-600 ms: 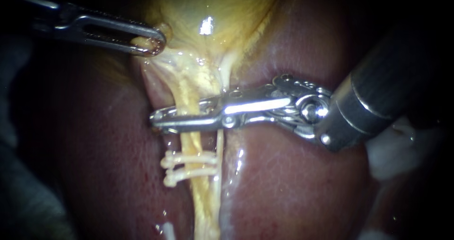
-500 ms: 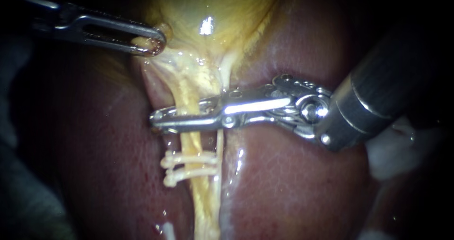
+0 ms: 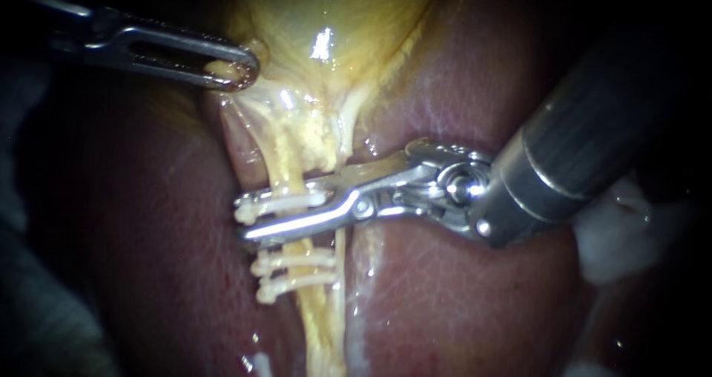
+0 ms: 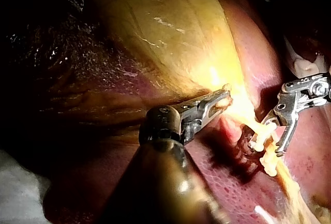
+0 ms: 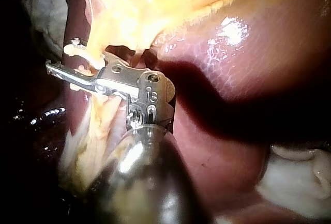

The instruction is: Going back third clip left tube

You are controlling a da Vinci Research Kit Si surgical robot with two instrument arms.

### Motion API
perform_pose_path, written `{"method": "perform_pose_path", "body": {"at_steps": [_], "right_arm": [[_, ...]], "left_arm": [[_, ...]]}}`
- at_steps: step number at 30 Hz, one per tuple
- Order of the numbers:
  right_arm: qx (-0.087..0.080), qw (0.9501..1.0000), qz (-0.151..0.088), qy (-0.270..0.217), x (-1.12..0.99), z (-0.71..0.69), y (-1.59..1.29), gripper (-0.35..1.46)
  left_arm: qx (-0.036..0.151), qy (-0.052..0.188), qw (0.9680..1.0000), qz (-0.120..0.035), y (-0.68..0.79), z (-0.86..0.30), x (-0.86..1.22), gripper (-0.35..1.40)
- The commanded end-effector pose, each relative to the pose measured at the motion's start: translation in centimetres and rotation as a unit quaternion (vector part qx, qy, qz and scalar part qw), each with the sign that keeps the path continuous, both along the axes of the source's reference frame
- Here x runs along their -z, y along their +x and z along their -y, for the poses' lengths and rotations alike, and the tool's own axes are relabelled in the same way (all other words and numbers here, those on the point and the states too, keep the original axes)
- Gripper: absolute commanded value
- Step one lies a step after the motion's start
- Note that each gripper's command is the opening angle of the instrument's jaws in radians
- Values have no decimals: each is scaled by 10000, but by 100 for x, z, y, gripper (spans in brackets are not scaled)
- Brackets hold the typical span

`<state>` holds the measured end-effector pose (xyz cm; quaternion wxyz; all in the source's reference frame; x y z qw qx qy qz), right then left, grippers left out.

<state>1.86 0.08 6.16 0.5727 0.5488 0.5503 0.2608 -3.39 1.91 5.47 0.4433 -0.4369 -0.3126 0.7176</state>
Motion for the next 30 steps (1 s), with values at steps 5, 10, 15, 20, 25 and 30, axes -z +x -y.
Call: {"method": "perform_pose_path", "body": {"at_steps": [5, 10, 15, 20, 25, 30], "right_arm": [[-339, 9990, 150, -259, -12, 3, 4, 47], [-764, 9948, 414, -530, -35, 13, 5, 48], [-840, 9933, 449, -655, -46, 16, -1, 46], [-865, 9924, 427, -759, -43, 16, -9, 44], [-977, 9895, 620, -867, -41, 20, -12, 44], [-967, 9861, 963, -948, -40, 21, -17, 46]], "left_arm": [[-2, 0, 10000, 1, 0, 0, 0, -35], [-2, 0, 10000, 1, 0, 0, 0, -35], [-4, 0, 10000, 2, 1, 0, 0, -35], [-4, 0, 10000, 2, 1, 0, 0, -35], [-5, 0, 10000, 3, 2, 0, 0, -35], [-6, 0, 10000, 3, 2, 0, 0, -35]]}}
